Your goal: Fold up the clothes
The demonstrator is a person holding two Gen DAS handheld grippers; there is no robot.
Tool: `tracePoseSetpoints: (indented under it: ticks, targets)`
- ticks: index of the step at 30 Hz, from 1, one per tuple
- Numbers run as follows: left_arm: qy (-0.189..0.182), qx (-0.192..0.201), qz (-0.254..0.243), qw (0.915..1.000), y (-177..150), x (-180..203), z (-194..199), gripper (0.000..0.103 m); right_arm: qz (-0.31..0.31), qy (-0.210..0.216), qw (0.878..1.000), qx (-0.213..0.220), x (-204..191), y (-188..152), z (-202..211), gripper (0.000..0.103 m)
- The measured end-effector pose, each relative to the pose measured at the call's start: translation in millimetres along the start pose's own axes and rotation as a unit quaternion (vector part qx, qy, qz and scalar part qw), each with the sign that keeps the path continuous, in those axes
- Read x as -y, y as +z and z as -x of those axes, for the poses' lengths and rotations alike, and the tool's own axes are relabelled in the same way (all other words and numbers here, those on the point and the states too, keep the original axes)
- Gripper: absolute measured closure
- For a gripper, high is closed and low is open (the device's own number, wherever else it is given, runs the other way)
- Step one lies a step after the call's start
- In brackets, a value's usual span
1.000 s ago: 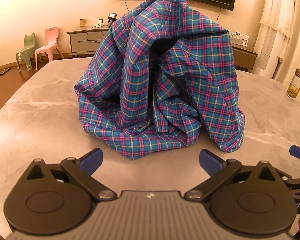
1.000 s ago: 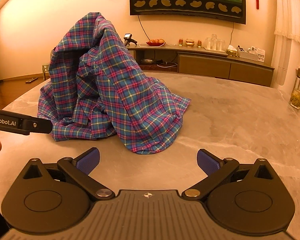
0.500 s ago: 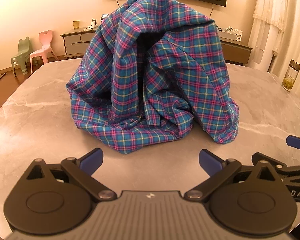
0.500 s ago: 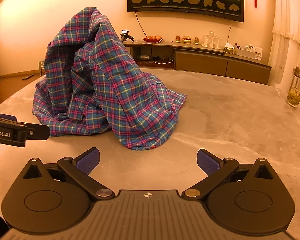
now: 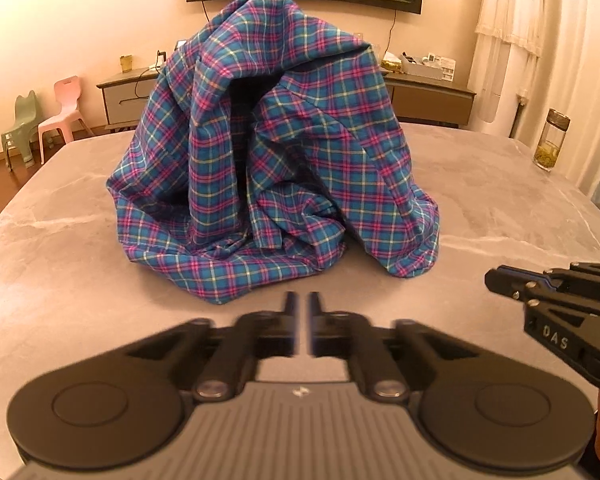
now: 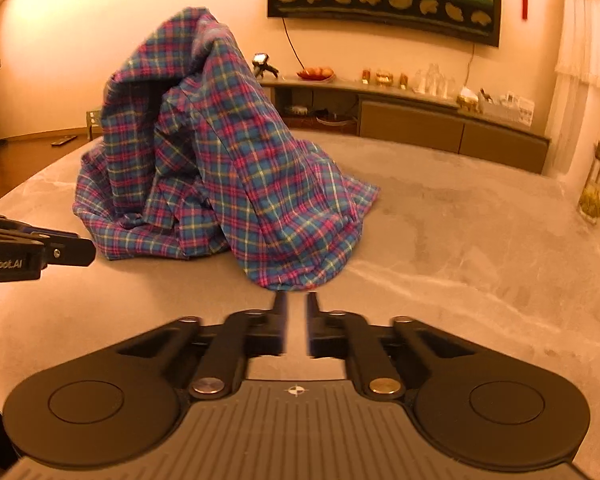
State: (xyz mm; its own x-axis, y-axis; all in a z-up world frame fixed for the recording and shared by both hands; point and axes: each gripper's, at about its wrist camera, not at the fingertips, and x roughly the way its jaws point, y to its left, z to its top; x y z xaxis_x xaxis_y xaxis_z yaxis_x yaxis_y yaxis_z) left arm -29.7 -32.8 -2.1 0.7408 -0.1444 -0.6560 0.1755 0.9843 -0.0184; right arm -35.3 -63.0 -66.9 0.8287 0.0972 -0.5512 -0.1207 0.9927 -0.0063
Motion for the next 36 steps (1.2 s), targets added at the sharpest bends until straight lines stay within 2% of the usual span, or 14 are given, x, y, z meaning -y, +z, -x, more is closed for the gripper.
tracePoseSetpoints:
  ticks: [12, 14, 15, 16, 17, 18, 19, 28, 29, 30, 31, 32, 33, 36]
  targets:
    - [0.001, 0.016, 0.038, 0.9991, 1, -12, 12, 0.097, 0.009, 0.012, 1.0, 0.018, -8, 2, 11, 0.103]
    - [-0.005, 0.022, 0.051, 0.9984, 5, -19, 17, 0.071, 0.003, 0.012, 1.0, 0.016, -6, 2, 9, 0.102]
    - [-0.007, 0.026, 0.057, 0.998, 7, -23, 19, 0.031, 0.0, 0.012, 1.0, 0.014, -4, 2, 8, 0.093]
    - [-0.006, 0.033, 0.065, 0.9973, 8, -27, 22, 0.001, -0.002, 0.013, 1.0, 0.012, -1, 2, 7, 0.062]
    - [-0.001, 0.045, 0.073, 0.9963, 8, -32, 25, 0.0, -0.004, 0.015, 1.0, 0.01, 2, 1, 6, 0.04]
    - [0.004, 0.052, 0.077, 0.9957, 8, -37, 26, 0.0, -0.006, 0.017, 1.0, 0.009, 5, 2, 4, 0.008]
    - [0.007, 0.05, 0.081, 0.9955, 9, -41, 23, 0.0, -0.01, 0.018, 1.0, 0.009, 7, 3, 2, 0.003]
    - [0.109, 0.045, 0.017, 0.9929, 70, -54, -71, 0.006, 0.007, 0.014, 1.0, 0.021, 3, 58, -53, 0.001]
    - [0.115, 0.035, 0.005, 0.9927, 79, -55, -88, 0.021, 0.026, 0.012, 1.0, 0.013, -4, 67, -72, 0.001]
    - [0.119, 0.023, -0.006, 0.9926, 88, -56, -105, 0.076, 0.047, 0.011, 0.999, 0.003, -10, 75, -90, 0.003]
    - [0.107, 0.023, 0.007, 0.9939, 101, -66, -108, 0.099, 0.068, 0.015, 0.998, -0.011, -14, 82, -110, 0.024]
    - [0.091, 0.027, 0.027, 0.9951, 115, -78, -108, 0.101, 0.09, 0.015, 0.995, -0.032, -18, 89, -129, 0.053]
    - [0.075, 0.063, 0.043, 0.9942, 128, -91, -89, 0.101, 0.103, 0.004, 0.994, -0.046, -15, 100, -139, 0.1]
    - [0.025, 0.181, 0.089, 0.979, 149, -132, -11, 0.101, 0.069, -0.031, 0.997, 0.021, 23, 138, -105, 0.103]
